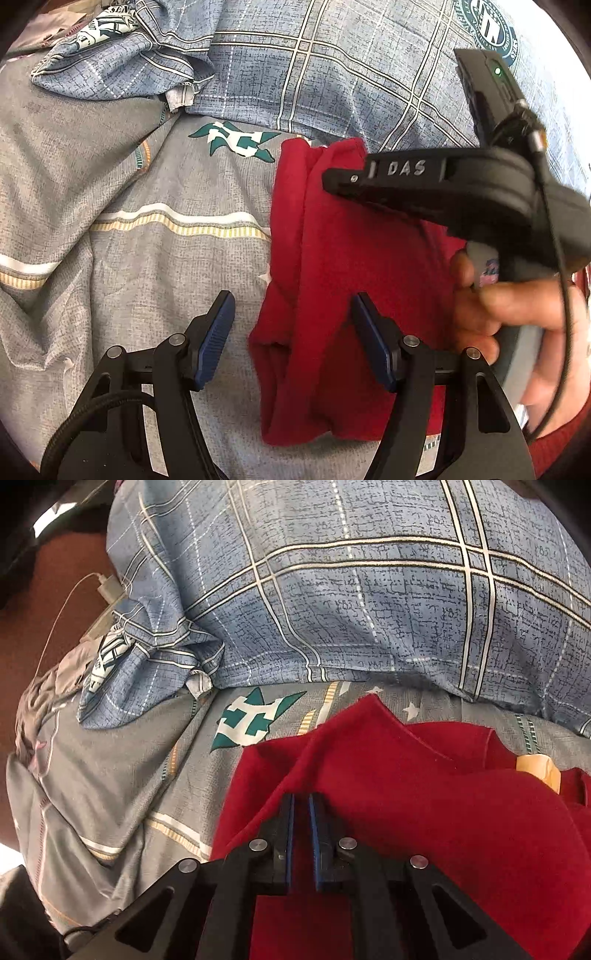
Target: Fold small clothes
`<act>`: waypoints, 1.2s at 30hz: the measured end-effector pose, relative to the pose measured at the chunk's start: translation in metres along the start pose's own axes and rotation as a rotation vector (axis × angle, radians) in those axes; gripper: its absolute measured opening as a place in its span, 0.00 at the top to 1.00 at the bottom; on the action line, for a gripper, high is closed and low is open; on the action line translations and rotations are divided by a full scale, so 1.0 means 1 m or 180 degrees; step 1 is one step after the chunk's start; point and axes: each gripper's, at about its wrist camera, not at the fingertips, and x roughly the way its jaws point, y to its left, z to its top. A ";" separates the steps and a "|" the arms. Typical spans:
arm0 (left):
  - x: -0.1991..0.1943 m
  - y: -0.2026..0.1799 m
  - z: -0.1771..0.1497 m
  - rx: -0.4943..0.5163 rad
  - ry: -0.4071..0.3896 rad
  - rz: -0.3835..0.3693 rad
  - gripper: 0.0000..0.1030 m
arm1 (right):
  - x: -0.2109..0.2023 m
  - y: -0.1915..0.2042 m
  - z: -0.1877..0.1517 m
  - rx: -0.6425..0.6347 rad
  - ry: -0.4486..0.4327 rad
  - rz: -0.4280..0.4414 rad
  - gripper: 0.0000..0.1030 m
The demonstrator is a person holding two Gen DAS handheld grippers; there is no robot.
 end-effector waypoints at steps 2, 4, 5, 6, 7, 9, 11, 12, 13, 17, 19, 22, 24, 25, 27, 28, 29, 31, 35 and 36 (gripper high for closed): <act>0.000 0.000 0.000 -0.0007 0.0001 -0.0007 0.35 | -0.005 0.000 0.003 0.0011 0.0054 -0.0002 0.92; 0.000 0.001 0.000 -0.0013 0.0006 -0.0025 0.35 | -0.009 0.004 0.004 -0.0024 0.0057 -0.0011 0.79; -0.001 0.002 0.001 -0.0023 0.0014 -0.0048 0.35 | -0.011 0.006 0.005 -0.0049 0.0026 -0.0020 0.72; -0.001 0.003 0.001 -0.0046 0.0026 -0.0078 0.35 | -0.012 0.008 0.005 -0.0063 -0.0007 -0.0009 0.58; -0.001 0.006 0.001 -0.0091 0.0045 -0.0128 0.35 | -0.015 0.010 0.006 -0.0058 -0.0049 0.0040 0.55; -0.002 0.012 0.001 -0.0187 0.0072 -0.0230 0.35 | -0.017 0.015 0.008 -0.0068 -0.0061 0.0032 0.55; -0.002 0.018 0.002 -0.0270 0.0083 -0.0302 0.35 | -0.016 0.020 0.010 -0.0125 -0.0043 -0.0055 0.55; -0.003 0.018 0.001 -0.0276 0.0082 -0.0305 0.35 | -0.015 0.022 0.010 -0.0158 -0.0029 -0.0123 0.54; -0.002 0.018 0.001 -0.0258 0.0082 -0.0303 0.35 | -0.012 0.025 0.010 -0.0191 -0.0009 -0.0193 0.53; -0.002 0.012 -0.003 -0.0158 0.0060 -0.0226 0.35 | 0.005 0.031 0.011 -0.0206 0.0075 -0.0208 0.33; -0.001 0.012 -0.003 -0.0157 0.0065 -0.0231 0.35 | 0.014 0.037 0.011 -0.0270 0.0115 -0.0220 0.27; 0.000 0.012 -0.003 -0.0160 0.0072 -0.0254 0.35 | 0.027 0.046 0.010 -0.0526 0.0184 -0.0410 0.28; 0.002 0.011 -0.003 -0.0141 0.0077 -0.0254 0.32 | 0.027 0.045 0.010 -0.0614 0.0168 -0.0453 0.52; 0.002 0.010 -0.003 -0.0132 0.0078 -0.0267 0.31 | 0.024 0.042 0.010 -0.0644 0.0131 -0.0555 0.64; 0.003 0.008 -0.003 -0.0097 0.0067 -0.0278 0.29 | 0.016 0.033 0.009 -0.0618 0.0104 -0.0427 0.81; 0.004 0.007 -0.003 -0.0079 0.0060 -0.0287 0.29 | 0.009 0.030 0.008 -0.0586 0.0075 -0.0364 0.83; 0.005 0.005 -0.002 -0.0050 0.0057 -0.0317 0.29 | 0.002 0.027 0.007 -0.0575 0.0018 -0.0342 0.85; 0.008 0.005 0.001 -0.0056 0.0048 -0.0392 0.29 | -0.019 0.023 0.005 -0.0513 -0.0136 -0.0170 0.86; 0.009 0.008 0.005 -0.0205 0.0050 -0.0615 0.29 | -0.057 0.010 0.002 -0.0311 -0.0356 0.0196 0.86; 0.010 0.008 0.005 -0.0227 0.0056 -0.0678 0.29 | -0.064 0.006 0.001 -0.0271 -0.0389 0.0255 0.86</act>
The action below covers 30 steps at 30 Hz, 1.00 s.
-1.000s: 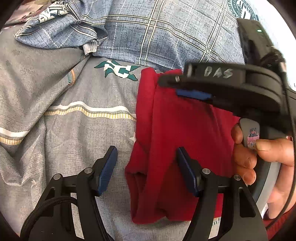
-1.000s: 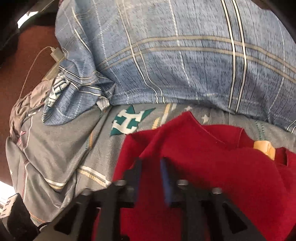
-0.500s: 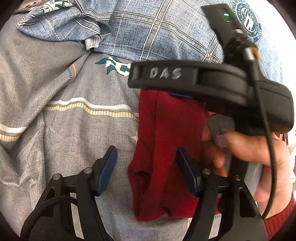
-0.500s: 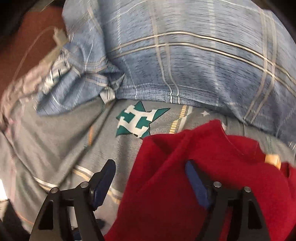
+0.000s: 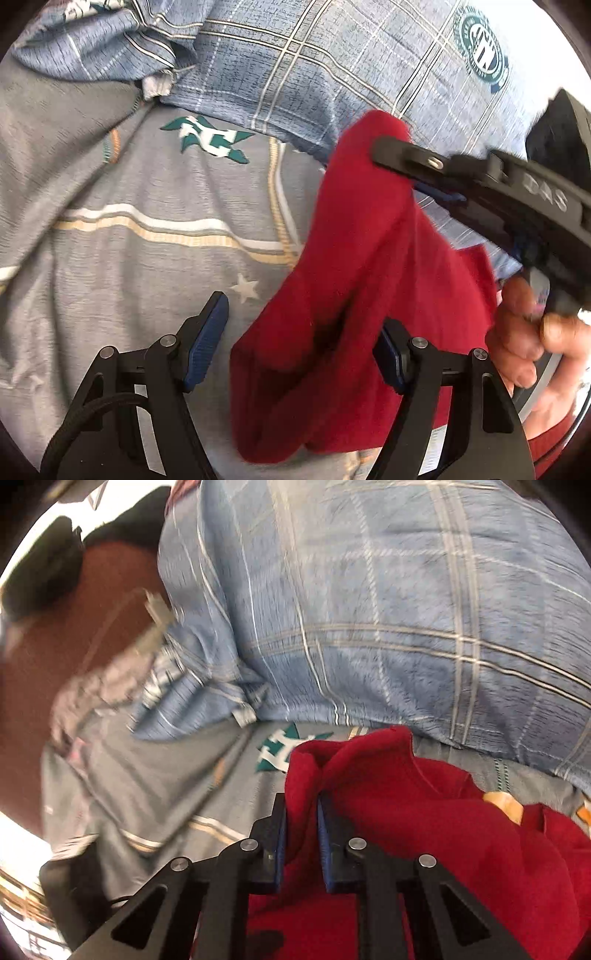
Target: Fold small clothes
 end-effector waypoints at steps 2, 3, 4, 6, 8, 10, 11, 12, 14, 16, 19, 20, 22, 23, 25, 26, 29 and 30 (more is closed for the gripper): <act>0.002 -0.004 -0.001 0.0021 0.0009 -0.0152 0.29 | -0.013 -0.005 -0.002 0.0039 -0.0042 0.0060 0.86; 0.002 -0.006 -0.002 0.0049 0.0015 -0.0182 0.31 | -0.019 -0.007 -0.003 0.0056 -0.0055 0.0074 0.86; 0.003 -0.011 -0.003 0.0092 0.0019 -0.0245 0.34 | -0.023 -0.011 -0.004 0.0078 -0.0064 0.0095 0.86; 0.000 -0.019 -0.005 0.0154 0.0003 -0.0358 0.39 | -0.027 -0.016 -0.004 0.0111 -0.0071 0.0085 0.86; -0.006 -0.029 -0.007 0.0287 -0.0106 -0.0433 0.43 | -0.027 -0.023 -0.006 0.0190 -0.0044 0.0097 0.86; -0.011 -0.038 -0.010 0.0444 -0.0177 -0.0436 0.47 | -0.030 -0.029 -0.007 0.0296 -0.0046 0.0078 0.86; -0.014 -0.041 -0.011 0.0506 -0.0209 -0.0461 0.47 | -0.035 -0.030 -0.007 0.0340 -0.0053 0.0060 0.86; -0.015 -0.044 -0.012 0.0540 -0.0220 -0.0492 0.47 | -0.035 -0.032 -0.007 0.0370 -0.0049 0.0046 0.83; -0.016 -0.048 -0.013 0.0597 -0.0229 -0.0488 0.47 | -0.033 -0.031 -0.006 0.0401 -0.0012 0.0022 0.76; -0.015 -0.050 -0.013 0.0640 -0.0239 -0.0456 0.47 | -0.029 -0.027 -0.005 0.0386 0.0061 -0.0009 0.31; -0.015 -0.051 -0.012 0.0639 -0.0233 -0.0464 0.47 | -0.018 -0.022 -0.002 0.0425 0.0191 -0.0024 0.25; -0.016 -0.050 -0.013 0.0641 -0.0232 -0.0465 0.47 | -0.013 -0.021 0.000 0.0418 0.0243 -0.0039 0.25; -0.017 -0.051 -0.016 0.0653 -0.0232 -0.0457 0.47 | -0.004 -0.017 0.004 0.0367 0.0326 -0.0094 0.25; -0.017 -0.050 -0.017 0.0658 -0.0233 -0.0452 0.47 | 0.000 -0.014 0.007 0.0329 0.0355 -0.0130 0.25; -0.016 -0.051 -0.016 0.0670 -0.0235 -0.0442 0.47 | 0.011 -0.006 0.015 0.0207 0.0468 -0.0185 0.25; -0.016 -0.051 -0.016 0.0672 -0.0235 -0.0439 0.47 | 0.017 -0.003 0.018 0.0150 0.0537 -0.0230 0.25; -0.011 -0.050 -0.013 0.0687 -0.0225 -0.0384 0.48 | 0.044 0.003 0.022 -0.0047 0.0899 -0.0456 0.25; -0.012 -0.051 -0.016 0.0696 -0.0222 -0.0363 0.48 | 0.052 0.002 0.020 -0.0078 0.0988 -0.0491 0.30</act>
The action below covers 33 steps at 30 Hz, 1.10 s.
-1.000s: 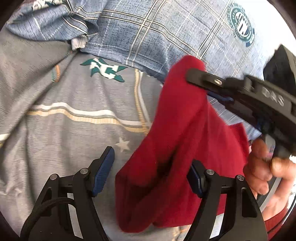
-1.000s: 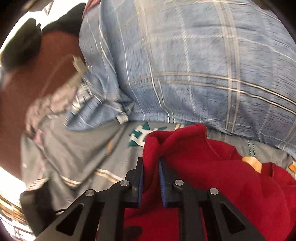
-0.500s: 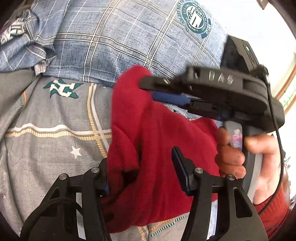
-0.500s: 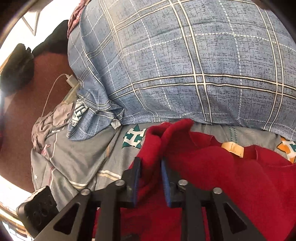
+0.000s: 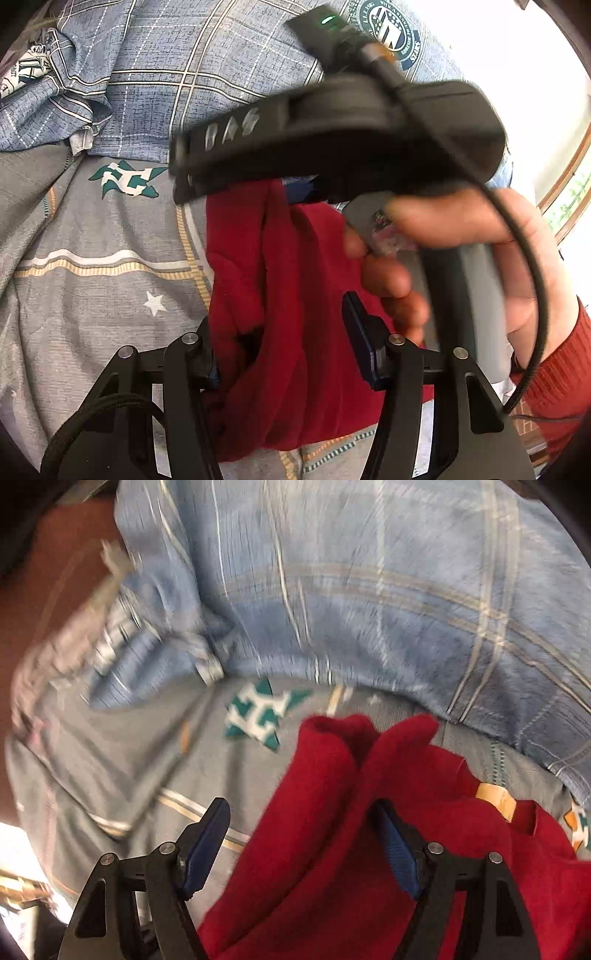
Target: Fold small clothes
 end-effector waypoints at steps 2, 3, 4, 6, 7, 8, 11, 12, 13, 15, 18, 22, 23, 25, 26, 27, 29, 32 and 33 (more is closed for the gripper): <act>0.002 0.001 0.000 0.0018 0.0025 0.0075 0.48 | 0.010 -0.004 -0.003 -0.0031 0.0054 -0.0118 0.47; 0.003 0.001 0.000 0.0017 0.0032 0.0079 0.48 | 0.010 -0.006 -0.006 -0.0032 0.0029 -0.0151 0.51; 0.003 0.000 0.000 0.0018 0.0030 0.0080 0.48 | 0.008 -0.009 -0.010 -0.0004 -0.0035 -0.0117 0.56; 0.003 -0.001 0.000 0.0047 0.0026 0.0098 0.48 | 0.000 -0.015 -0.020 0.0021 -0.0186 -0.0046 0.65; 0.003 -0.003 0.000 0.0081 0.0027 0.0126 0.48 | -0.003 -0.017 -0.023 0.0010 -0.0224 -0.0039 0.68; 0.003 -0.004 0.000 0.0101 0.0030 0.0147 0.48 | -0.008 -0.017 -0.026 0.0001 -0.0282 -0.0033 0.69; 0.006 -0.004 0.001 0.0135 0.0039 0.0196 0.48 | -0.020 -0.018 -0.033 -0.0011 -0.0410 -0.0027 0.72; 0.006 -0.005 0.000 0.0139 0.0045 0.0202 0.48 | -0.024 -0.017 -0.034 -0.0016 -0.0442 -0.0027 0.73; 0.006 -0.004 0.000 0.0133 0.0052 0.0216 0.48 | -0.028 -0.016 -0.035 -0.0017 -0.0469 -0.0019 0.73; 0.007 -0.002 0.000 0.0103 0.0064 0.0233 0.48 | -0.033 -0.015 -0.037 -0.0014 -0.0502 -0.0006 0.74; 0.004 -0.001 0.000 0.0045 0.0048 0.0197 0.44 | -0.041 -0.015 -0.040 -0.0015 -0.0547 0.0012 0.74; -0.003 -0.005 -0.002 0.0069 -0.0054 0.0098 0.44 | -0.051 -0.020 -0.047 0.0024 -0.0625 0.0063 0.75; -0.004 -0.006 -0.002 0.0056 -0.0055 0.0056 0.45 | -0.053 -0.021 -0.048 0.0030 -0.0637 0.0070 0.75; -0.006 -0.007 -0.003 0.0038 -0.0047 -0.0017 0.47 | -0.057 -0.023 -0.053 0.0040 -0.0659 0.0073 0.75; -0.005 -0.009 -0.003 0.0055 -0.0042 -0.0017 0.52 | -0.059 -0.024 -0.055 0.0049 -0.0668 0.0075 0.75; -0.006 -0.012 -0.004 0.0085 -0.0037 0.0000 0.57 | -0.061 -0.025 -0.057 0.0060 -0.0677 0.0076 0.76; -0.005 -0.016 -0.004 0.0137 -0.0045 0.0010 0.58 | -0.064 -0.028 -0.061 0.0078 -0.0702 0.0071 0.77; -0.007 -0.025 -0.005 0.0201 -0.0050 -0.0008 0.62 | -0.071 -0.030 -0.066 0.0087 -0.0735 0.0065 0.78; -0.009 -0.030 -0.006 0.0233 -0.0054 -0.0022 0.66 | -0.073 -0.030 -0.068 0.0074 -0.0749 0.0048 0.79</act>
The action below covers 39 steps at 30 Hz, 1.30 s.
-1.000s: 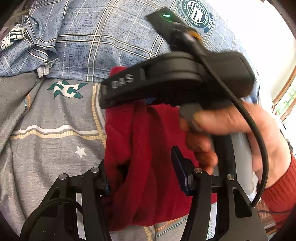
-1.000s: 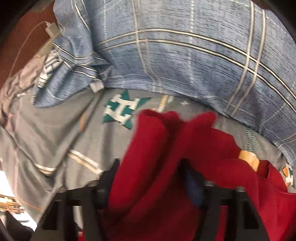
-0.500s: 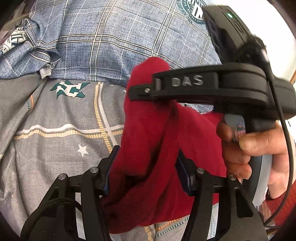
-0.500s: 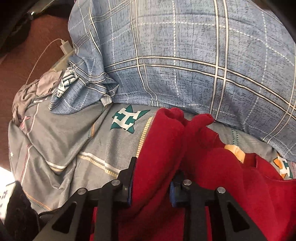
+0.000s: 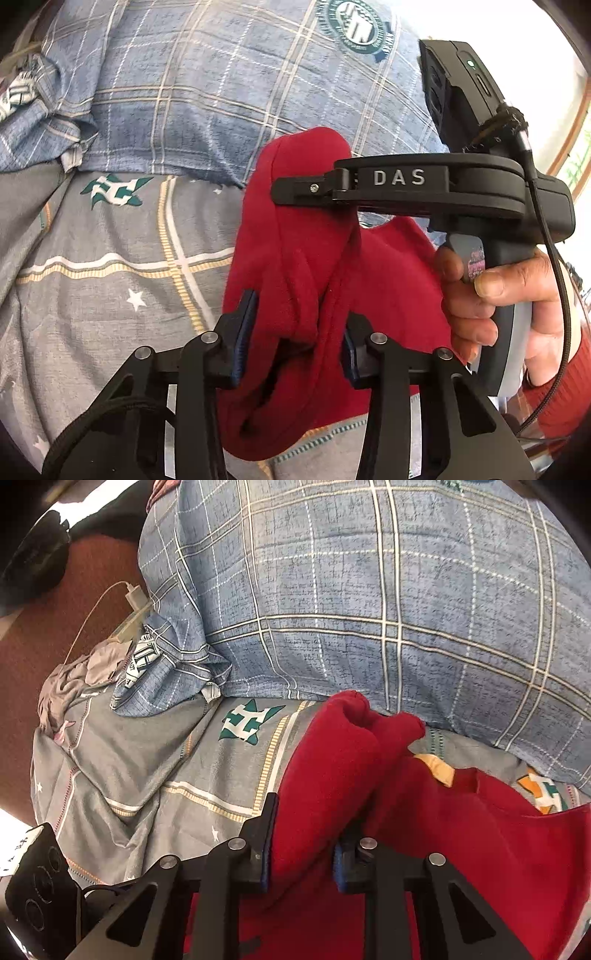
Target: Fold small clothes
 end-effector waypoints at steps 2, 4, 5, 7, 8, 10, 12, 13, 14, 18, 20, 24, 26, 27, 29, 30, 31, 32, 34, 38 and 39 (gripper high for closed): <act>0.000 -0.005 0.002 0.0020 -0.0018 -0.0037 0.68 | -0.008 0.000 -0.002 -0.0044 -0.0042 -0.0028 0.80; -0.003 -0.013 0.003 0.0027 -0.0037 -0.0044 0.68 | -0.018 -0.003 -0.003 -0.0064 -0.0097 -0.0043 0.80; -0.005 -0.020 0.003 0.0053 -0.0046 -0.0060 0.70 | -0.023 -0.004 -0.004 -0.0063 -0.0116 -0.0034 0.80; -0.008 -0.036 0.003 0.0152 -0.0059 -0.0072 0.70 | -0.034 -0.008 -0.006 -0.0059 -0.0163 -0.0031 0.81; -0.010 -0.044 0.003 0.0194 -0.0056 -0.0081 0.70 | -0.040 -0.011 -0.007 -0.0057 -0.0188 -0.0037 0.81; -0.010 -0.056 0.004 0.0249 -0.0049 -0.0132 0.70 | -0.052 -0.016 -0.010 -0.0054 -0.0224 -0.0043 0.81; -0.008 -0.066 0.005 0.0287 -0.0036 -0.0154 0.70 | -0.063 -0.024 -0.015 -0.0044 -0.0263 -0.0061 0.81; -0.007 -0.071 0.005 0.0306 -0.0031 -0.0178 0.70 | -0.068 -0.028 -0.017 -0.0029 -0.0280 -0.0061 0.81; -0.005 -0.078 0.006 0.0321 -0.0021 -0.0209 0.70 | -0.074 -0.034 -0.020 -0.0006 -0.0308 -0.0070 0.81; 0.001 -0.104 0.007 0.0444 0.0011 -0.0262 0.70 | -0.092 -0.051 -0.028 0.0080 -0.0396 -0.0109 0.81; 0.007 -0.122 0.005 0.0549 0.0038 -0.0280 0.70 | -0.103 -0.062 -0.032 0.0129 -0.0440 -0.0132 0.81; 0.025 -0.155 -0.001 0.0696 0.0132 -0.0336 0.70 | -0.119 -0.085 -0.041 0.0211 -0.0468 -0.0213 0.82; 0.040 -0.166 -0.003 0.0729 0.0200 -0.0358 0.70 | -0.125 -0.098 -0.046 0.0238 -0.0458 -0.0277 0.82; 0.045 -0.169 -0.004 0.0743 0.0223 -0.0359 0.70 | -0.127 -0.103 -0.048 0.0261 -0.0448 -0.0303 0.82; 0.058 -0.180 -0.008 0.0804 0.0289 -0.0356 0.70 | -0.130 -0.120 -0.056 0.0342 -0.0424 -0.0332 0.83; 0.063 -0.184 -0.010 0.0833 0.0315 -0.0348 0.70 | -0.130 -0.126 -0.060 0.0370 -0.0413 -0.0348 0.83; 0.071 -0.188 -0.014 0.0870 0.0358 -0.0332 0.70 | -0.130 -0.134 -0.066 0.0413 -0.0396 -0.0368 0.83; 0.076 -0.190 -0.017 0.0886 0.0386 -0.0323 0.70 | -0.128 -0.142 -0.071 0.0459 -0.0375 -0.0376 0.83; 0.088 -0.195 -0.023 0.0923 0.0453 -0.0276 0.70 | -0.123 -0.158 -0.082 0.0565 -0.0332 -0.0368 0.83; 0.107 -0.198 -0.033 0.0915 0.0586 -0.0210 0.70 | -0.105 -0.178 -0.097 0.0698 -0.0237 -0.0391 0.83; 0.109 -0.199 -0.035 0.0920 0.0591 -0.0197 0.70 | -0.100 -0.181 -0.099 0.0700 -0.0205 -0.0441 0.83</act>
